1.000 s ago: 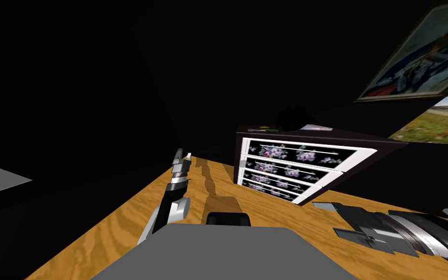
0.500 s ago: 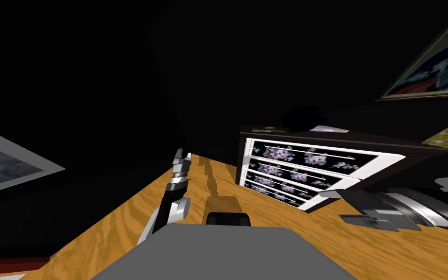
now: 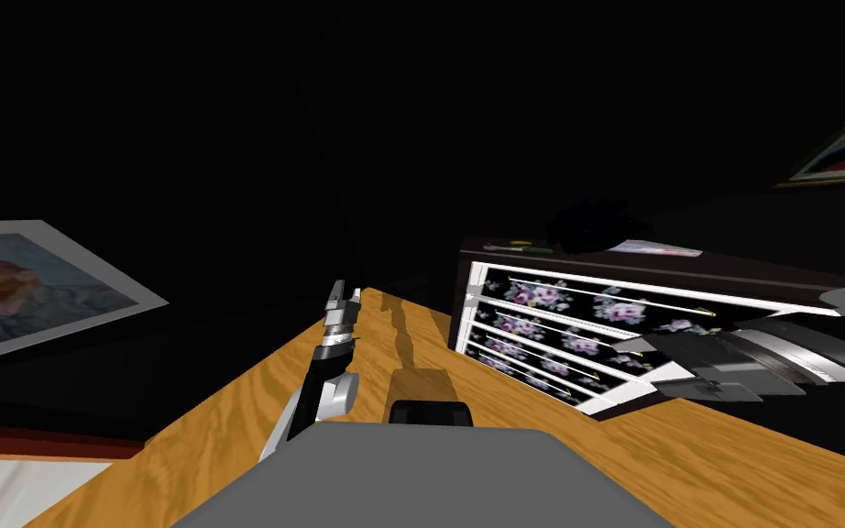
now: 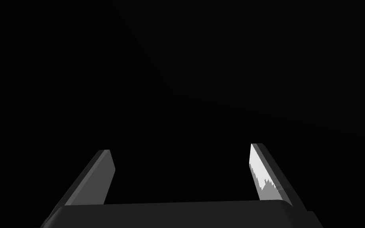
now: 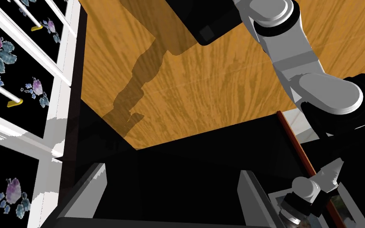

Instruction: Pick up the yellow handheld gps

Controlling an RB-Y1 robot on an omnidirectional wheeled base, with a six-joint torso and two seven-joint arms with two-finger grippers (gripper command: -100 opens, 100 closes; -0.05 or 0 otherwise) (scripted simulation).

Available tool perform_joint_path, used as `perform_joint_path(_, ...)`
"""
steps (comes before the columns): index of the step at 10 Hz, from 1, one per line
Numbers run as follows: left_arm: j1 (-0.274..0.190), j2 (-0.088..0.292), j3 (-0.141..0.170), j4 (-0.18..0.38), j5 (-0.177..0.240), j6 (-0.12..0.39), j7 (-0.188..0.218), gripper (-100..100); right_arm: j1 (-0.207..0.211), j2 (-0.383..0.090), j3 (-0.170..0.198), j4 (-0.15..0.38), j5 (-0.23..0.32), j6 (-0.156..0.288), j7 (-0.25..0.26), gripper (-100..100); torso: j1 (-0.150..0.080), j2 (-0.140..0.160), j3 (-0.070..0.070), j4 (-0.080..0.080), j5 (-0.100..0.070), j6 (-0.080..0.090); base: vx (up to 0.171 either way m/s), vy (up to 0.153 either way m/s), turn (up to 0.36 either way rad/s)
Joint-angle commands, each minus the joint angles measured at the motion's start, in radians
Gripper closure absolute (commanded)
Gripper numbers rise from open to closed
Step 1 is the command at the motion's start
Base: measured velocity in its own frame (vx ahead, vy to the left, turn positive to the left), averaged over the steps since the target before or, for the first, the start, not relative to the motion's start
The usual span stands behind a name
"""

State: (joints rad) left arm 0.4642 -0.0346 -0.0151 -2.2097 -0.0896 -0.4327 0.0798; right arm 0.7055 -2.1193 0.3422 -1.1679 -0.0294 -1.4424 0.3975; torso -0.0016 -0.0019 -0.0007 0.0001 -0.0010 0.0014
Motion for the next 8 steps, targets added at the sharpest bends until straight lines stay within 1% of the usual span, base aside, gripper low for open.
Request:
perform_joint_path(1, 0.000, 0.000, 0.000, 0.000, 0.000, 0.000, 0.000, 0, -0.004, -0.050, -0.015, 0.050, 0.005, -0.026, -0.025, -100, 0.000, 0.000, 0.000, 0.000, 0.000, 0.000, 0.021, -0.030, 0.204)
perform_joint_path(2, 0.000, 0.000, 0.000, 0.000, 0.000, 0.000, 0.000, 0, -0.004, -0.083, -0.015, 0.067, 0.005, -0.026, -0.025, -100, 0.000, -0.001, -0.001, 0.000, 0.001, -0.002, 0.025, -0.044, 0.212)
perform_joint_path(3, 0.000, 0.000, 0.000, 0.000, 0.000, 0.000, 0.000, 0, -0.004, -0.083, -0.003, 0.076, 0.005, -0.026, -0.025, -100, -0.001, -0.002, -0.001, 0.000, 0.000, -0.001, 0.016, -0.023, 0.028)
perform_joint_path(4, 0.000, 0.000, 0.000, 0.000, 0.000, 0.000, 0.000, 0, -0.004, -0.083, -0.015, 0.076, 0.005, -0.026, -0.025, -100, 0.000, -0.001, 0.000, 0.000, 0.000, 0.000, 0.006, -0.001, -0.044)
perform_joint_path(5, 0.000, 0.000, 0.000, 0.000, 0.000, 0.000, 0.000, 0, -0.012, -0.138, -0.013, 0.115, -0.002, -0.044, -0.042, -100, 0.000, 0.000, 0.000, 0.000, 0.000, 0.000, 0.025, -0.023, 0.297)
perform_joint_path(6, 0.000, 0.000, 0.000, 0.000, 0.000, 0.000, 0.000, 0, -0.012, -0.160, -0.013, 0.137, -0.002, -0.044, -0.042, -100, 0.000, -0.001, -0.001, -0.001, 0.001, -0.002, 0.041, -0.054, 0.199)
perform_joint_path(7, 0.000, 0.000, 0.000, 0.000, 0.000, 0.000, 0.000, 0, -0.019, -0.193, -0.012, 0.168, -0.009, -0.060, -0.060, -100, -0.001, -0.002, -0.001, -0.001, 0.000, 0.000, 0.053, -0.102, 0.306)
perform_joint_path(8, 0.000, 0.000, 0.000, 0.000, 0.000, 0.000, 0.000, 0, -0.019, -0.224, -0.012, 0.194, -0.009, -0.060, -0.060, -100, -0.004, -0.004, -0.002, -0.001, 0.000, -0.002, 0.052, -0.101, 0.154)
